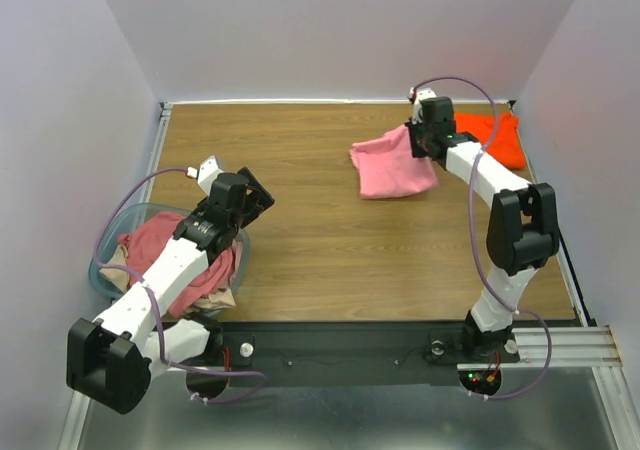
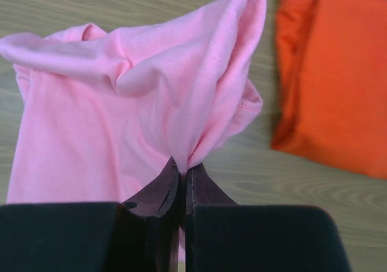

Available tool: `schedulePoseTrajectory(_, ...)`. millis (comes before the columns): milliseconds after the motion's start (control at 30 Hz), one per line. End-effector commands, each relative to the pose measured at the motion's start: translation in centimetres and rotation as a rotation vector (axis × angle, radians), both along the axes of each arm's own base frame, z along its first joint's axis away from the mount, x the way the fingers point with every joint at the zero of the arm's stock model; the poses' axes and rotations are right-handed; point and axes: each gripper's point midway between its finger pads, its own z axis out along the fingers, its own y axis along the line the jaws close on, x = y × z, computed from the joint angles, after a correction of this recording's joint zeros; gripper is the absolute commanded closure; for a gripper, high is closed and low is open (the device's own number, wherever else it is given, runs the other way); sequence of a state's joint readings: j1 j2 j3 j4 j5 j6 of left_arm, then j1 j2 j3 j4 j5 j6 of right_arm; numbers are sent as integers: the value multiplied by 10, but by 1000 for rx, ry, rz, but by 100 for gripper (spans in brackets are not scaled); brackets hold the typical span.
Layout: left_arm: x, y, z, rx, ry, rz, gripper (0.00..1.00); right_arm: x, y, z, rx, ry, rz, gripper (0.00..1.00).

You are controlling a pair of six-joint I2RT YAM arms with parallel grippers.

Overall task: Fold and stack the t-shirts
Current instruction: Neatly place the folded tshirt to the corner

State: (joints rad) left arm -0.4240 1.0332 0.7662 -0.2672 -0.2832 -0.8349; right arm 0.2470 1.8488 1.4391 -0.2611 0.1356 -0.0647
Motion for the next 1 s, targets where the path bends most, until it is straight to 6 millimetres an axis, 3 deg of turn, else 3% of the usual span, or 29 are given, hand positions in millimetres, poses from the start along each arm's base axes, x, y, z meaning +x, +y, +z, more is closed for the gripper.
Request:
schedulePoseTrajectory(0,-4,10,1,27,3,32,1,16,-51,28,-178,-67,-2,100)
schedulePoseTrajectory(100,-5,9,-5,31,19,25,2,26,-87,34,-245,-72,-63,100)
schedulePoseTrajectory(233,-4,12,-10,58,42,36,2,42,-125,60,-265,-122,-133,100)
schedulePoseTrajectory(533,5,16,-15,92,63,51,2,64,-155,94,-297,-189,-203,100)
schedulePoseTrajectory(833,7,16,-17,82,58,59,2,59,-156,142,-269,-277,-213,100)
schedulePoseTrajectory(867,7,15,-18,76,57,54,2,57,-169,147,-275,-281,-240,100)
schedulePoseTrajectory(967,5,16,-19,77,59,52,2,54,-176,165,-287,-305,-259,100)
